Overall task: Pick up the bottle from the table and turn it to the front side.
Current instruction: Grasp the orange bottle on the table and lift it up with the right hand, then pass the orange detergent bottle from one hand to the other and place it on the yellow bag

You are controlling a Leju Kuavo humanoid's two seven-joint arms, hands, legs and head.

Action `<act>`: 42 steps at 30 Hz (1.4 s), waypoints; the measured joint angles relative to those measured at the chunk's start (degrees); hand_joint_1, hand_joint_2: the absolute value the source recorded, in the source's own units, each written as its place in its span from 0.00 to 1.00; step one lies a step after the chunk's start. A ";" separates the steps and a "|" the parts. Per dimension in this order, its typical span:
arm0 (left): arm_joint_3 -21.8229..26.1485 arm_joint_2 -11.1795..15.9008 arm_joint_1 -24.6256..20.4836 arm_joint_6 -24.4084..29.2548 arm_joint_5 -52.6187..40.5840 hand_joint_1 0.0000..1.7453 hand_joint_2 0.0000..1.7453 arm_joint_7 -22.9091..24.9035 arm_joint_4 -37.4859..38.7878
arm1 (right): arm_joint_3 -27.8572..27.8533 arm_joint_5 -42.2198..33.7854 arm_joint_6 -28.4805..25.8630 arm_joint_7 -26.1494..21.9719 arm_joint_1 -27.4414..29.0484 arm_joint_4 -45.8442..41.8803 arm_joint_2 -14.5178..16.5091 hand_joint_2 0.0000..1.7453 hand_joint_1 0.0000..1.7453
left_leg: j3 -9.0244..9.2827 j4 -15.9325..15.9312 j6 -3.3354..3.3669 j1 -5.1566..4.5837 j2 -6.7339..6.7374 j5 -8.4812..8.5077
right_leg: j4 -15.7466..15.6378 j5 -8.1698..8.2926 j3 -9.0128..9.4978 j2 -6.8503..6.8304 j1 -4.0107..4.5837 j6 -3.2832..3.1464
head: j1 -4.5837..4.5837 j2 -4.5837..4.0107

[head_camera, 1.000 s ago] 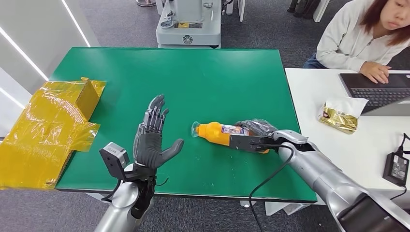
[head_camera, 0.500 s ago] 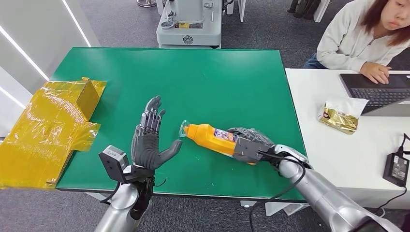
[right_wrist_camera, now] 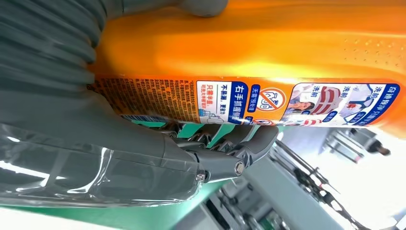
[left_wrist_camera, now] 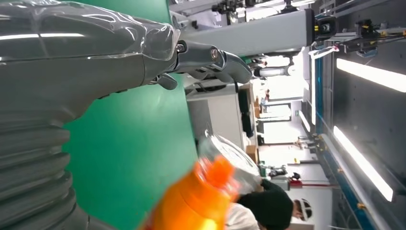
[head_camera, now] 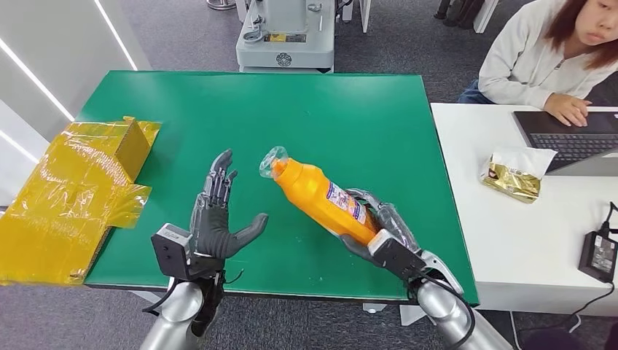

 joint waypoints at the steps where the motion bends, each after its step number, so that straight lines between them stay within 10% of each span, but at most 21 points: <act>1: 0.33 0.24 0.10 0.10 -0.27 0.00 1.00 -0.01 0.19 | -0.74 0.83 -0.11 -0.20 1.27 -1.37 0.20 1.00 0.99 | 0.00 0.00 0.00 0.00 0.01 0.00 | 0.00 0.00 0.00 0.01 0.00 0.00 | -0.01 0.00; 10: 1.82 0.96 -1.22 -8.49 1.97 0.00 1.00 2.85 3.85 | -5.29 3.76 1.86 -1.64 5.81 -5.45 3.29 1.00 0.99 | 0.02 0.00 0.00 0.00 0.03 0.01 | 0.00 0.00 -0.01 0.02 0.00 -0.01 | -0.01 0.00; 22: -1.26 -1.89 -14.81 -23.75 19.49 0.00 1.00 12.73 11.04 | -6.93 2.74 1.52 -2.55 1.55 1.84 7.59 1.00 0.96 | 0.02 0.07 0.00 -0.01 0.01 0.06 | 0.01 0.07 0.00 0.02 -0.01 -0.02 | -0.01 0.00; 29: -4.42 -3.94 -19.27 -22.73 25.36 0.00 1.00 13.28 15.89 | -8.40 3.43 -0.04 -1.92 2.50 2.65 8.91 1.00 0.97 | 0.02 0.06 0.01 -0.01 0.02 0.03 | 0.00 0.04 -0.02 0.03 -0.01 -0.01 | -0.01 0.00; 42: -12.87 -5.42 -23.33 -8.69 8.42 0.00 1.00 4.76 24.31 | -10.90 4.46 0.01 0.33 5.76 0.76 9.34 1.00 0.96 | 0.01 0.06 0.01 -0.01 0.02 0.03 | 0.01 0.04 -0.01 0.03 -0.01 -0.01 | 0.00 0.00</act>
